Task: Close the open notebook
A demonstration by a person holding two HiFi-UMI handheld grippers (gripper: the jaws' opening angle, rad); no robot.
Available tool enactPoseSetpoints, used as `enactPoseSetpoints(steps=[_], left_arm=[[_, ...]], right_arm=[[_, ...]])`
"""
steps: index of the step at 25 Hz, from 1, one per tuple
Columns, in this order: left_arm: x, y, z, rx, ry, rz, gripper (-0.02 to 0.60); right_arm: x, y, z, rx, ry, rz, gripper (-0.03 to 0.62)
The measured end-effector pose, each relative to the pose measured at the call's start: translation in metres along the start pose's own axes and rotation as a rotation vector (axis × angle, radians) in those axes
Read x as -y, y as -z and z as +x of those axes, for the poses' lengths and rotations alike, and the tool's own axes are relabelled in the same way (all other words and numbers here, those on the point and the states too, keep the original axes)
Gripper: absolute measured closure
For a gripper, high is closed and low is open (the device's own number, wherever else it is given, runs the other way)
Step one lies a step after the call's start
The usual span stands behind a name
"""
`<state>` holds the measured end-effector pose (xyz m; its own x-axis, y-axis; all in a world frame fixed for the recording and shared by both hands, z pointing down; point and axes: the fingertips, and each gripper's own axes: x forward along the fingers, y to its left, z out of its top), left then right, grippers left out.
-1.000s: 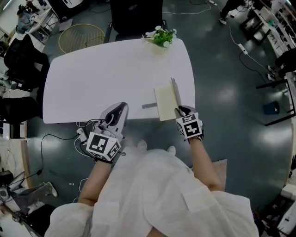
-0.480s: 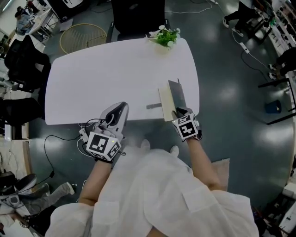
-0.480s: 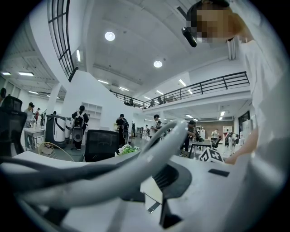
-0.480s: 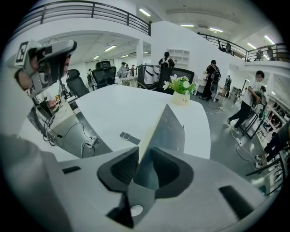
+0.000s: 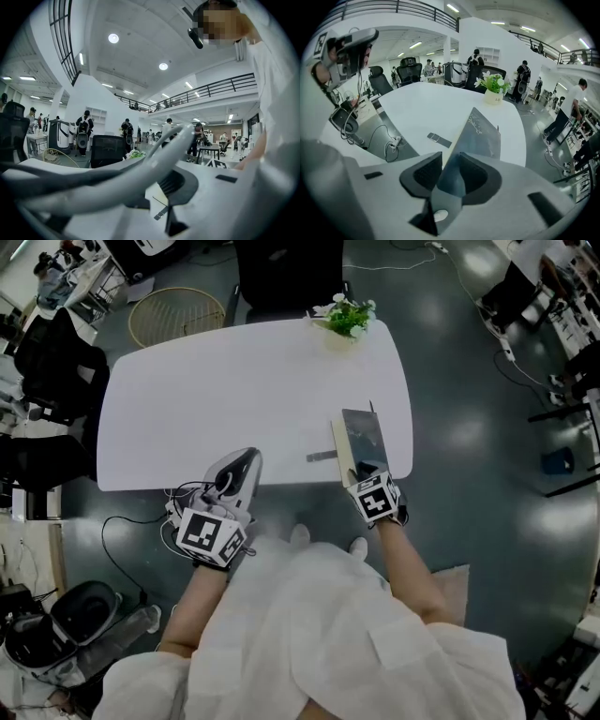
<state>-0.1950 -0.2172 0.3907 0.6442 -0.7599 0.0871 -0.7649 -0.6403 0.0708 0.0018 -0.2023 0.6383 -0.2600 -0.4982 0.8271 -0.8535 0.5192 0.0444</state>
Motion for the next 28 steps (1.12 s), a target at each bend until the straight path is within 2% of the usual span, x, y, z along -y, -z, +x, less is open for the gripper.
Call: enactPoseSetpoints(steps=[10,12,17,24,28], left_arm=[[-0.019,0.001,-0.024,0.003,-0.049,0.013,0.566],[-0.021,0.001,-0.027,0.001,-0.056,0.016,0.566],[-0.026,0.002,-0.036,-0.002,-0.071,0.023,0.566],[-0.033,-0.005,-0.044,-0.012,-0.100,0.022,0.566],[-0.007,-0.007,-0.041,-0.008,-0.103,0.025,0.566]], right_arm=[[-0.020,0.011,0.029,-0.078,-0.016,-0.039,0.461],[-0.023,0.013,0.036,-0.096,-0.027,-0.045,0.511],[-0.027,0.020,0.047,-0.127,-0.037,-0.050,0.513],[-0.027,0.016,0.050,-0.085,-0.059,0.020,0.513],[-0.016,0.025,0.032,-0.035,-0.085,0.092,0.511]])
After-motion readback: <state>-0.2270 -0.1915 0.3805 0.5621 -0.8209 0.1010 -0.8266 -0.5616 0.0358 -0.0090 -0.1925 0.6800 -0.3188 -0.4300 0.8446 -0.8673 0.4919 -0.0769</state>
